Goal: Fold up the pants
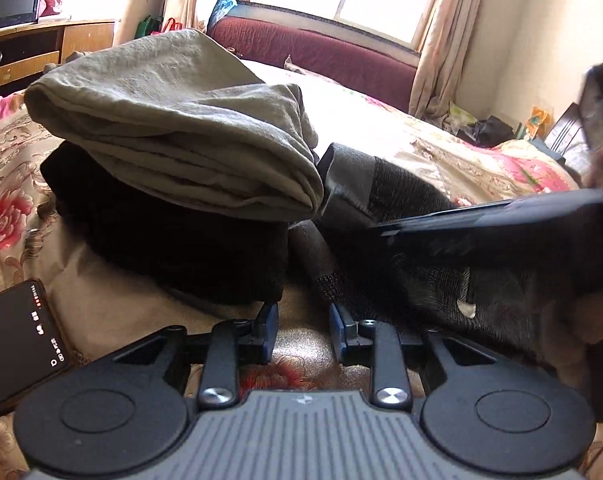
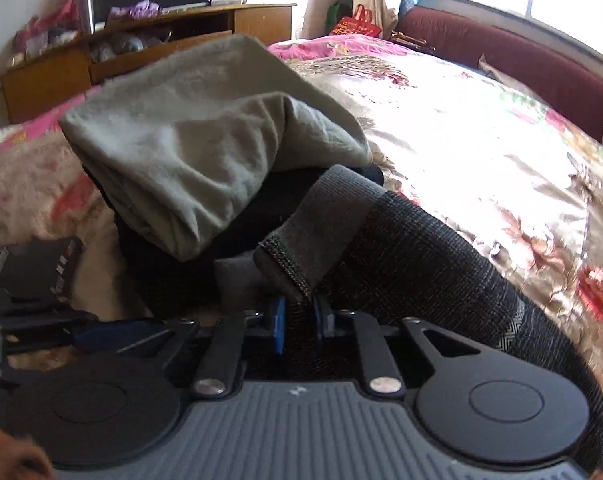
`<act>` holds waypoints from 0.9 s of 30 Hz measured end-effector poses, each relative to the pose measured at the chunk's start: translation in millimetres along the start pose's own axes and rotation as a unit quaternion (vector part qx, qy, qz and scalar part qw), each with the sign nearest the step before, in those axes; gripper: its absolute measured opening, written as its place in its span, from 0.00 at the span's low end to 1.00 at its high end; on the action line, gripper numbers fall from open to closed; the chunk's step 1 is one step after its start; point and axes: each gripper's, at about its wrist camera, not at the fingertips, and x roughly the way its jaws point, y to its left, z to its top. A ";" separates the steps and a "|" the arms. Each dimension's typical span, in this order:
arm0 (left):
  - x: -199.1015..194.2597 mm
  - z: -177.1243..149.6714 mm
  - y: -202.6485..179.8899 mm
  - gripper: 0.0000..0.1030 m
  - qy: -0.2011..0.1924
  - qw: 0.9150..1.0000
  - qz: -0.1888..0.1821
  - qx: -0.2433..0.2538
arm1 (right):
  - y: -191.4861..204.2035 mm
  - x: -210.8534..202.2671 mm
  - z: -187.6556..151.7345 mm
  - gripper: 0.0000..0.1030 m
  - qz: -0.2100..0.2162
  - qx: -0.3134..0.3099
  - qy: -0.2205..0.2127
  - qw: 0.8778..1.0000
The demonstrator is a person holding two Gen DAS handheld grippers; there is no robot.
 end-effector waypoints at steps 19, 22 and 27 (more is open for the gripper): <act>-26.3 6.6 -21.7 0.47 -0.047 0.997 0.017 0.058 | -43.4 -63.8 -17.1 0.29 0.050 0.118 -0.021 0.991; -23.9 13.3 -40.0 0.48 -0.055 0.995 0.006 0.088 | -68.5 -84.2 -39.3 0.29 -0.020 0.122 -0.018 0.992; 1.8 27.6 -82.1 0.54 -0.065 0.986 -0.016 0.151 | -118.9 -111.3 -77.3 0.30 -0.110 0.169 -0.006 0.979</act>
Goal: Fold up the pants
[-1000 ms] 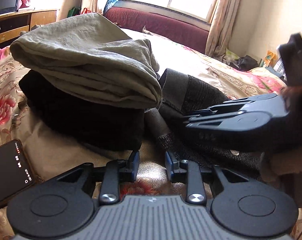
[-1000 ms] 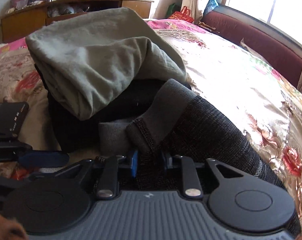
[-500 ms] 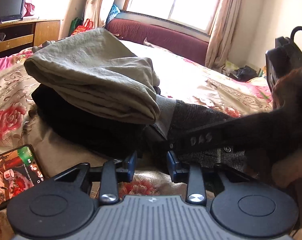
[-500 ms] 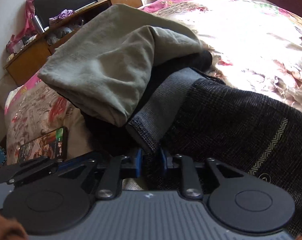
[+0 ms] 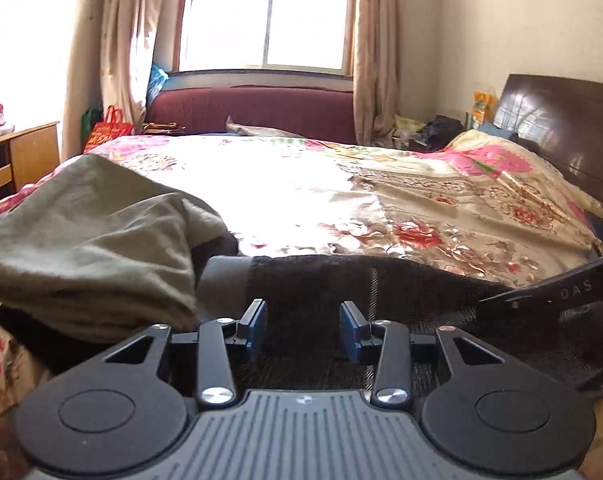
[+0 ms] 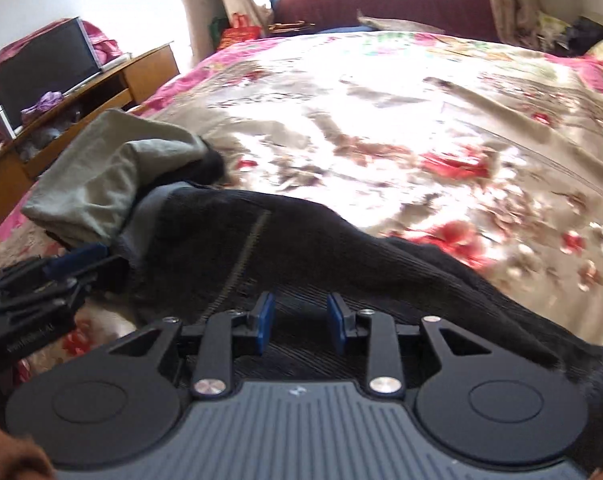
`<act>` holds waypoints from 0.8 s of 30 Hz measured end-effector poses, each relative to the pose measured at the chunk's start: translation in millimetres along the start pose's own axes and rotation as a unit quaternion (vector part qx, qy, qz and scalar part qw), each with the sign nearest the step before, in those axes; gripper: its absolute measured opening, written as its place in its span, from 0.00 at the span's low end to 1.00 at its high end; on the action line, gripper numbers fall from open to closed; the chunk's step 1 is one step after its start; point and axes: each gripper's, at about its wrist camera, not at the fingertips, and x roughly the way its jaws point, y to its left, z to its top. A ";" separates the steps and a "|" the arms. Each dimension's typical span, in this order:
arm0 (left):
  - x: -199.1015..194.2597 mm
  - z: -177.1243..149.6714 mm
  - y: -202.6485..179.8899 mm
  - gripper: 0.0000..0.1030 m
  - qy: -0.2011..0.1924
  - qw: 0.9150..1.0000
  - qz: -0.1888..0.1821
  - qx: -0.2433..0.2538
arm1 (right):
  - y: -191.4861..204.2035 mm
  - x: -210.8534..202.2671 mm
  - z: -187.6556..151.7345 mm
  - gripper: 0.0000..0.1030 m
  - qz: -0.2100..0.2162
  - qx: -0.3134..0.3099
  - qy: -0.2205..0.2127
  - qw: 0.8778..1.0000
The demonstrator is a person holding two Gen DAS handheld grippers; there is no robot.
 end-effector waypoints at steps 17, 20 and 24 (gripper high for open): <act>30.4 -1.3 -87.3 0.55 0.098 0.990 -0.051 0.084 | -184.9 -126.6 -63.8 0.37 -0.105 0.252 -0.081 0.959; 40.9 2.1 -133.5 0.55 0.109 0.981 -0.108 0.116 | -238.8 -120.9 -53.7 0.40 -0.121 0.305 -0.096 0.940; 36.0 -2.5 -182.2 0.55 0.116 0.968 -0.171 0.145 | -305.7 -94.7 -35.1 0.42 -0.125 0.378 -0.113 0.910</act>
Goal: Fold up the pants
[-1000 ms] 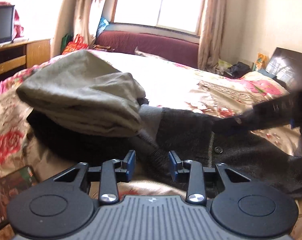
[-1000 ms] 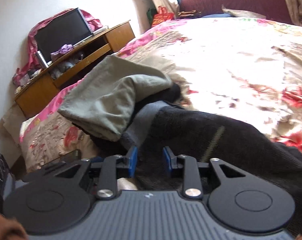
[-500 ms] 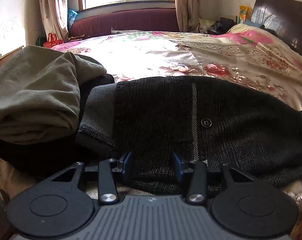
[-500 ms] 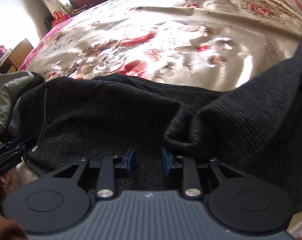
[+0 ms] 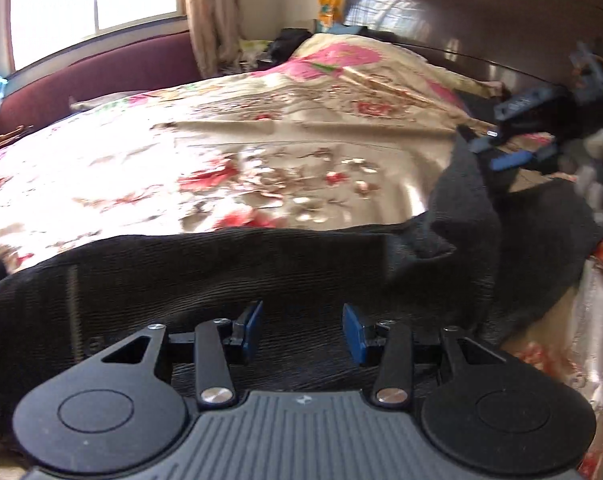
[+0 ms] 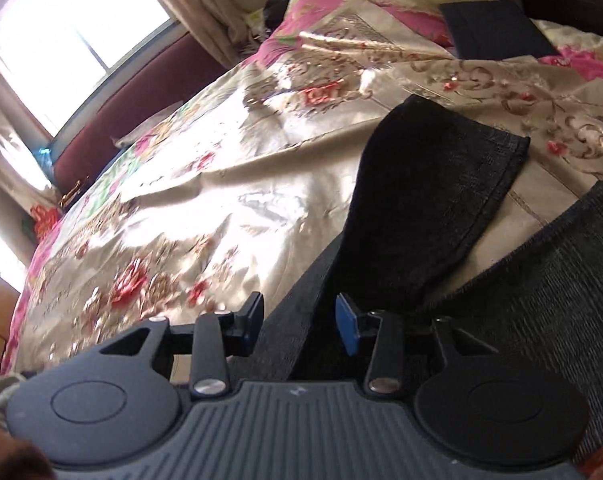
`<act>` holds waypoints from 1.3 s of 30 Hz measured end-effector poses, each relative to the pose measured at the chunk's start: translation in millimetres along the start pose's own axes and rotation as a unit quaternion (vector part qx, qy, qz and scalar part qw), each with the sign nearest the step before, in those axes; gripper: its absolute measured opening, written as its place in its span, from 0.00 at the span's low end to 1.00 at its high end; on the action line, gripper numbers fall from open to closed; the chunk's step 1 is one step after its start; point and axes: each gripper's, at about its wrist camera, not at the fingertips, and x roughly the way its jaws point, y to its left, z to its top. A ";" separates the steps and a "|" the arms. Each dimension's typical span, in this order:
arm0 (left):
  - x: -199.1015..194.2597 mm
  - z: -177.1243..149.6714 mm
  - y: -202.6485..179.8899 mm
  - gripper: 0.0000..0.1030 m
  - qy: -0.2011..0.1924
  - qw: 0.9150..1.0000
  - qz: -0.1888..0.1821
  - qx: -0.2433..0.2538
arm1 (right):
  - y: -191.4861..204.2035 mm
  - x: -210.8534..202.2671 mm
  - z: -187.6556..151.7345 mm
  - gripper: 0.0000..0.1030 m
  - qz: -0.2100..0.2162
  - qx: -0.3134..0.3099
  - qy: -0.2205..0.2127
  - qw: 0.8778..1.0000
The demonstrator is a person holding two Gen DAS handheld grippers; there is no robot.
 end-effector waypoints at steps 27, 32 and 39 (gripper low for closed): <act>24.5 -1.2 -129.8 0.45 0.049 0.979 -0.059 0.187 | -166.5 -110.1 -60.8 0.13 -0.006 0.143 -0.064 0.988; 21.8 4.9 -131.8 0.47 0.059 0.979 -0.058 0.184 | -170.8 -106.7 -47.3 0.27 0.049 0.154 -0.083 0.983; 33.1 10.7 -143.1 0.47 0.065 0.976 -0.051 0.201 | -173.7 -123.7 -29.5 0.24 0.193 0.238 -0.130 0.943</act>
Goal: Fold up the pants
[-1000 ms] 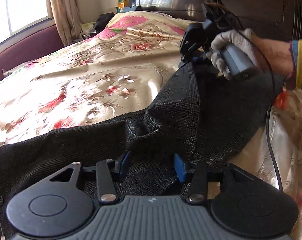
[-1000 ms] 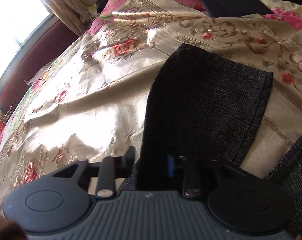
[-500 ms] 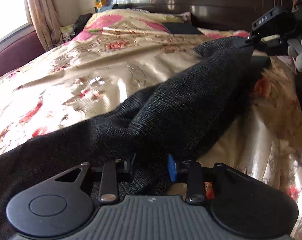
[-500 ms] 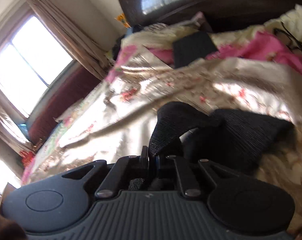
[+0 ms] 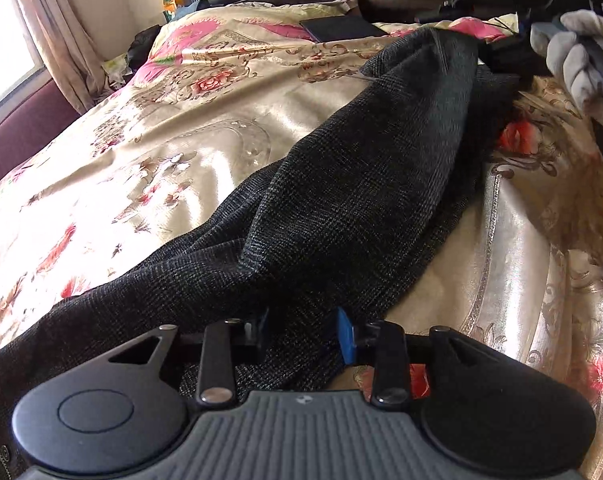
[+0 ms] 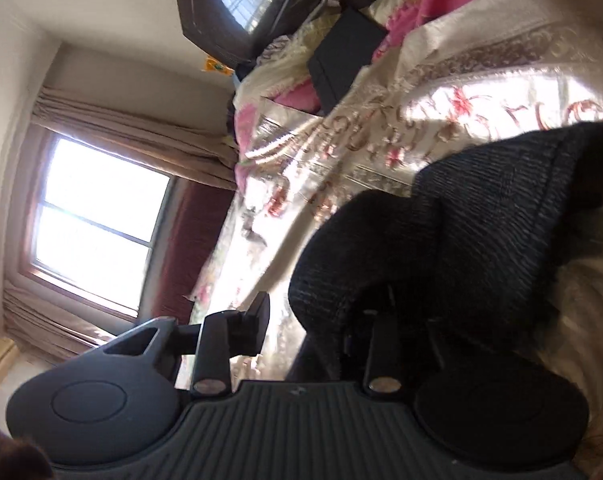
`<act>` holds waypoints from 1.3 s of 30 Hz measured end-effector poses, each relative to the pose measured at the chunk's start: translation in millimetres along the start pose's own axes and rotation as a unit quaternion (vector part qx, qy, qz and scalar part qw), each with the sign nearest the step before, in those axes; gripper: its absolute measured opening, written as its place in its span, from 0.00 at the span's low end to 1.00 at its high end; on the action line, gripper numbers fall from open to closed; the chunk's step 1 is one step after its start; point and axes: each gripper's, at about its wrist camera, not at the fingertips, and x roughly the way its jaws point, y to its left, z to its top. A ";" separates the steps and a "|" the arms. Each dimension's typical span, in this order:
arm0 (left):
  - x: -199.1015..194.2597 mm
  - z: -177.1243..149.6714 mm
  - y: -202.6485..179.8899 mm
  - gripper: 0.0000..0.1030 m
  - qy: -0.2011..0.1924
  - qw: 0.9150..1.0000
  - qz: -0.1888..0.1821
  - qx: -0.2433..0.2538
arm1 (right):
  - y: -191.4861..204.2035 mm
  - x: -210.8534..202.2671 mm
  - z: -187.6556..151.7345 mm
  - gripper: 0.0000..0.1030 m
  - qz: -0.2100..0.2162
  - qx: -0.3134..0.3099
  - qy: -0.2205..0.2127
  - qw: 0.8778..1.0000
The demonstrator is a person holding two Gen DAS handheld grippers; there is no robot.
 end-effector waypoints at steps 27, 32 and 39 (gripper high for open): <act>7.3 1.2 -4.8 0.51 0.010 1.000 0.011 0.008 | -19.9 -37.9 31.6 0.19 -0.077 -0.019 -0.117 0.990; 6.7 -3.6 -2.4 0.51 0.002 1.000 0.011 -0.003 | -25.4 -32.6 25.8 0.20 -0.185 -0.100 -0.109 0.972; 4.1 -6.2 1.2 0.52 -0.002 1.000 0.008 -0.016 | -4.2 -42.7 35.5 0.21 -0.228 -0.164 -0.162 0.946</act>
